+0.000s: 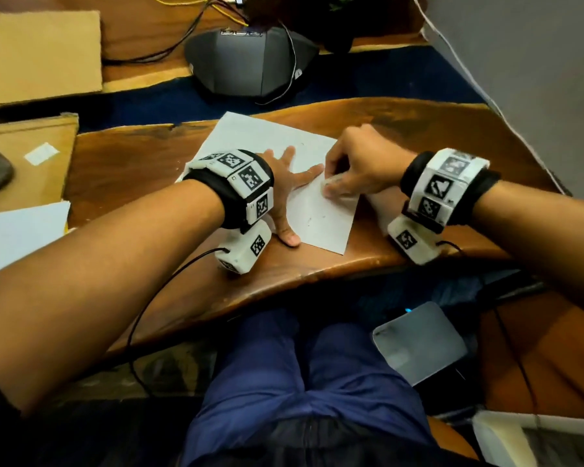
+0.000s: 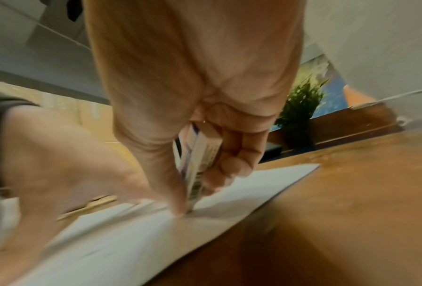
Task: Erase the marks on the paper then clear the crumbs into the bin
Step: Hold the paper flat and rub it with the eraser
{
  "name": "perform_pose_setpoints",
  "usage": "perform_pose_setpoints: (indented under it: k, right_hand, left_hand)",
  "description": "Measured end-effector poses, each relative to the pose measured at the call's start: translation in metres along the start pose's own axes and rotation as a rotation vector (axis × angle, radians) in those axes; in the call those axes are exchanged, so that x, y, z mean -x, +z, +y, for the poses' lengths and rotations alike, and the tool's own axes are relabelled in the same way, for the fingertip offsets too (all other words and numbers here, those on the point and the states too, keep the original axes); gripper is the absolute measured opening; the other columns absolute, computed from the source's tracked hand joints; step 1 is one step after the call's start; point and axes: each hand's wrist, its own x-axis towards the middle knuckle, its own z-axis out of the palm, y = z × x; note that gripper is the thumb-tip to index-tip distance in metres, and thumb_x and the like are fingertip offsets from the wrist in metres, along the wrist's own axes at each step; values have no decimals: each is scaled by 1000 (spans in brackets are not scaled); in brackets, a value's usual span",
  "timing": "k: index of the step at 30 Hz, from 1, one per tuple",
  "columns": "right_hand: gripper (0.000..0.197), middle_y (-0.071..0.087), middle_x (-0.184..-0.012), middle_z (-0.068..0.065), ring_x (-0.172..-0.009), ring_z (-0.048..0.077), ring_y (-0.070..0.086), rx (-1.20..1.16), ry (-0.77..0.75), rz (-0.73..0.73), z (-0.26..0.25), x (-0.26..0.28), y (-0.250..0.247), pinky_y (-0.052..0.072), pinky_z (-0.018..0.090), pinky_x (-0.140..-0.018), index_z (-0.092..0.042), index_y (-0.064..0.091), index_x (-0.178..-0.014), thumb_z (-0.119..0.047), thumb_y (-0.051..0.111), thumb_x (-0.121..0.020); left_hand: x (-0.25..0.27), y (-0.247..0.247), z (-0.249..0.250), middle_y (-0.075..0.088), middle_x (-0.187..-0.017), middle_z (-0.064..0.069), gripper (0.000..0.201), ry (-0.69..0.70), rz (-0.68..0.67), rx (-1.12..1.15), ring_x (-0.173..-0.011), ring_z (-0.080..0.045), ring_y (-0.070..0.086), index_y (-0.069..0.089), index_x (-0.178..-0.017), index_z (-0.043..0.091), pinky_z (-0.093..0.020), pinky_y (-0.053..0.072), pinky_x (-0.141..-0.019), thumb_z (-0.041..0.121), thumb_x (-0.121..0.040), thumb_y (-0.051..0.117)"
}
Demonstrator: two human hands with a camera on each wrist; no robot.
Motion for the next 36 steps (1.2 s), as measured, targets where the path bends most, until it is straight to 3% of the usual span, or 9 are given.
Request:
perform_pose_setpoints:
  k: [4,10,13,15,20,22,25,30,36]
  right_hand:
    - [15,70,-71,-8,-65,5,61,-8,-114,-186,-22,23,17,45,17,-58,-19,75,-76,-32,82,-76]
    - [16,72,-79,-4,-77,13,66,-7,4,-28,6,-4,-4,51,22,-63,-17,76,-80,-32,83,-79]
    - [15,70,-74,-9,-71,6,62,-1,-75,-148,-13,15,12,43,14,-58,-18,75,-77,-31,82,-78]
    - [15,71,-74,-9,-70,5,62,-39,-83,-197,-14,19,14,46,16,-60,-18,75,-78,-32,82,-79]
    - [16,73,-78,-2,-74,13,66,-20,56,13,13,-8,-5,51,24,-59,-17,76,-77,-32,83,-78]
    - [13,71,-74,-4,-71,12,66,-2,8,-22,4,-4,2,53,26,-60,-18,75,-75,-28,82,-77]
    - [14,70,-72,-9,-66,5,62,-18,-43,-147,-8,5,10,49,18,-57,-19,75,-77,-31,82,-78]
    - [17,73,-81,-2,-76,13,66,-1,98,23,31,-22,-15,48,21,-59,-17,76,-81,-33,81,-81]
    - [21,73,-79,-1,-71,11,62,-65,261,-99,56,-29,-20,43,23,-61,-16,74,-87,-36,72,-90]
  left_hand:
    - [-4,3,-2,-33,-158,-3,152,21,13,-7,-148,-41,-15,-26,-142,54,-68,11,-112,80,-30,73]
    - [0,0,-2,-33,-158,-3,152,-5,4,10,-148,-40,-14,-28,-141,54,-66,10,-113,77,-32,76]
    - [-4,4,-2,-32,-158,-4,150,12,14,1,-147,-41,-15,-26,-143,52,-67,9,-113,77,-35,76]
    - [-6,3,-3,-33,-158,-3,150,16,20,-4,-147,-41,-15,-27,-142,53,-67,9,-112,77,-38,78]
    - [-2,-1,1,-33,-158,-4,154,-7,-5,-3,-147,-42,-14,-29,-140,54,-67,11,-112,76,-28,75]
    - [-3,1,1,-33,-158,-2,153,-12,-4,-6,-147,-40,-16,-27,-142,54,-66,11,-113,77,-29,75]
    - [-5,2,-3,-34,-157,-1,151,-6,0,4,-147,-39,-17,-24,-144,52,-65,10,-113,76,-35,77]
    - [-4,2,-3,-34,-157,-2,149,16,5,12,-147,-40,-19,-28,-140,57,-69,9,-111,75,-37,78]
    - [-6,11,-14,-37,-156,3,143,82,4,46,-146,-36,-23,-29,-137,59,-70,10,-112,85,-37,69]
